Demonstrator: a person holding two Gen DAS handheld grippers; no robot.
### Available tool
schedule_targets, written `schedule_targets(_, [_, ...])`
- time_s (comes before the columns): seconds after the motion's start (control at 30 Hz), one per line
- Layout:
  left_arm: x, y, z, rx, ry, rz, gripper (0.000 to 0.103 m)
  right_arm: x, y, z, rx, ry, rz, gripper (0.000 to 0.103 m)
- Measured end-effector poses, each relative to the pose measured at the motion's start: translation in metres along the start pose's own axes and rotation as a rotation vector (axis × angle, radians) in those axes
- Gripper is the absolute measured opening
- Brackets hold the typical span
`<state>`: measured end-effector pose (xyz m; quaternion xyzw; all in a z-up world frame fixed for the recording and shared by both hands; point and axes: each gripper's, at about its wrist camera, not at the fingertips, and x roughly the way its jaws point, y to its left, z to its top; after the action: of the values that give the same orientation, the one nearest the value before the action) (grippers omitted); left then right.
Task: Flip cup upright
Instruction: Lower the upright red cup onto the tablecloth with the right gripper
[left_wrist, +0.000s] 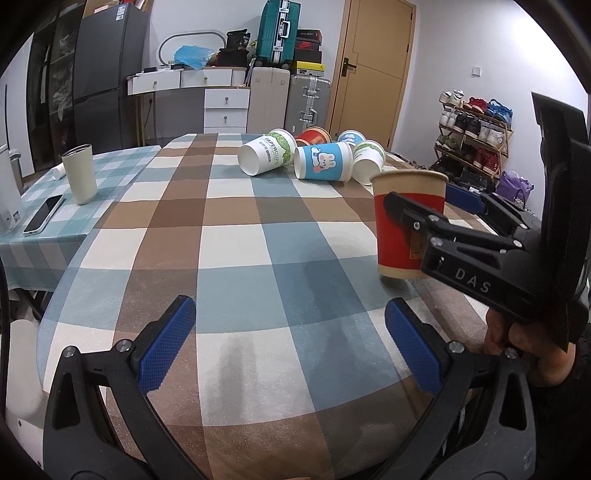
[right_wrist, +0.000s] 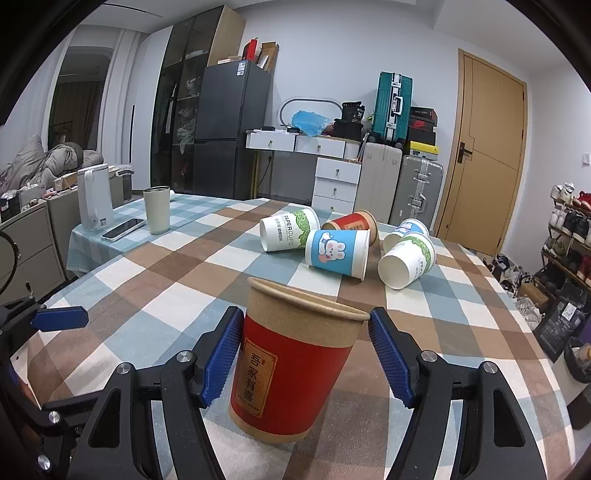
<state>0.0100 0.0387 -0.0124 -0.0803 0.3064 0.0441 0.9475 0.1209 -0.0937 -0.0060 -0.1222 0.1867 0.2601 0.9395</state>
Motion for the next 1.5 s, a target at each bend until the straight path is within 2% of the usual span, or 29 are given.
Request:
schedule_targets(0.3, [0.0,0.0,0.0,-0.001,0.001,0.001,0.102,-0.012,0.001,-0.009,-0.025,-0.008,0.021,0.071])
schedule_targets(0.4, [0.001,0.001,0.0,-0.002,0.0,0.001,0.102,-0.019,-0.001,-0.014,-0.008,-0.002,0.055,0.071])
schedule_targets(0.43, [0.001,0.001,0.0,-0.003,0.0,0.001,0.102,-0.021,-0.001,-0.017,-0.011,0.001,0.064,0.067])
schedule_targets(0.6, [0.001,0.001,0.0,-0.002,0.0,0.0,0.102,-0.027,0.005,-0.026,-0.058,-0.017,0.075,0.067])
schedule_targets(1.0, [0.001,-0.003,0.0,0.004,-0.008,-0.013,0.102,-0.029,-0.003,-0.037,-0.04,-0.004,0.129,0.067])
schedule_targets(1.1, [0.0,-0.004,-0.001,0.009,-0.012,-0.013,0.102,-0.03,-0.005,-0.037,-0.042,-0.011,0.143,0.076])
schedule_targets(1.17, [0.0,-0.004,0.0,0.008,-0.014,-0.015,0.102,-0.034,-0.006,-0.036,-0.038,-0.027,0.158,0.086])
schedule_targets(1.3, [-0.003,-0.004,0.001,0.004,-0.026,-0.02,0.102,-0.04,-0.009,-0.034,-0.026,-0.047,0.169,0.091])
schedule_targets(1.37, [-0.004,-0.005,0.001,0.004,-0.033,-0.024,0.102,-0.044,-0.013,-0.034,-0.015,-0.06,0.168,0.1])
schedule_targets(1.5, [-0.008,-0.007,0.001,0.012,-0.053,-0.031,0.102,-0.053,-0.022,-0.037,0.005,-0.09,0.183,0.103])
